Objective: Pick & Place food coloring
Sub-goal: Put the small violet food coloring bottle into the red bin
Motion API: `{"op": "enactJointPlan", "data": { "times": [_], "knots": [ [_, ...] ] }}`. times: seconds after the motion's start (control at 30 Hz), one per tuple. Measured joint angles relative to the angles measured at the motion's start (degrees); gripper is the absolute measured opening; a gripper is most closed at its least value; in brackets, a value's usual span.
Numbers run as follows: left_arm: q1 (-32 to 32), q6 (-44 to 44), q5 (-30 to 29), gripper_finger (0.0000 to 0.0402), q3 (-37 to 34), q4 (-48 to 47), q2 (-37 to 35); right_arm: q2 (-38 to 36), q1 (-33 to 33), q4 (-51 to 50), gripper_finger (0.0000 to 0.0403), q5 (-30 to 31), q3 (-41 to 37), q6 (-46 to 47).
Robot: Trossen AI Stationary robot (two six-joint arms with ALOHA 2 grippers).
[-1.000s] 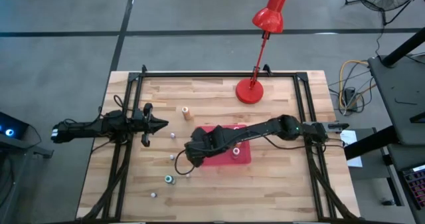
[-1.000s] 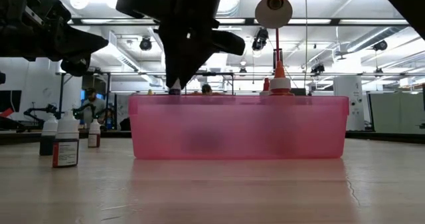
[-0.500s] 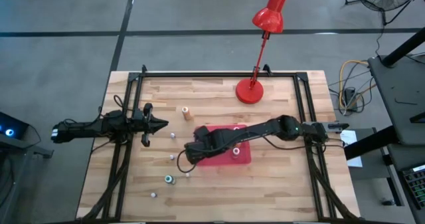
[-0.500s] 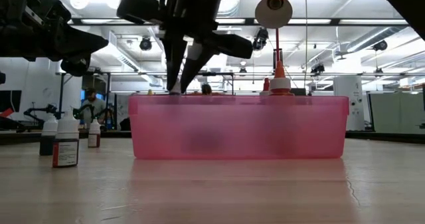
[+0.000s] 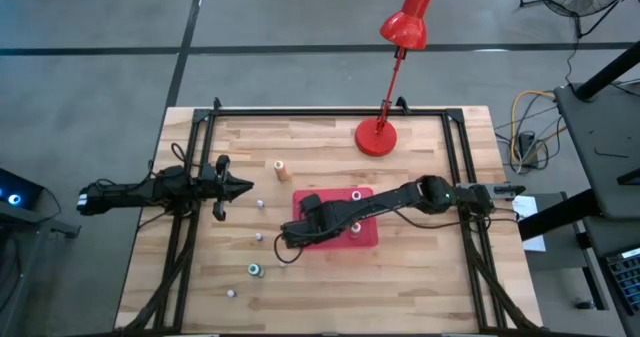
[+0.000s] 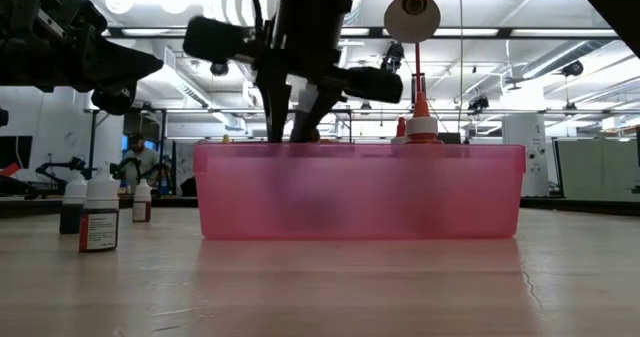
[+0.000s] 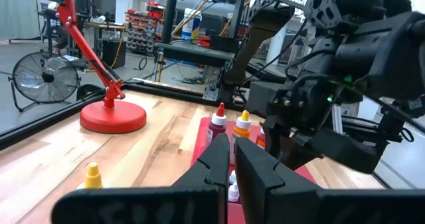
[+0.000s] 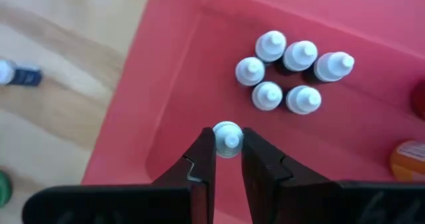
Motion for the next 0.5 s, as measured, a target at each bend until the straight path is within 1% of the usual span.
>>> {"op": "enactJointPlan", "data": {
  "times": [0.2,0.5],
  "knots": [
    [0.01,0.00,0.00,0.0000,0.00,0.01,0.00,0.05,-0.04,3.67,0.0039,-0.15,-3.15,0.58],
    [0.02,0.00,-0.01,0.0000,0.00,0.01,0.00,0.06,-0.06,4.71,0.0042,-1.05,-5.31,-0.52]
  ]
}}
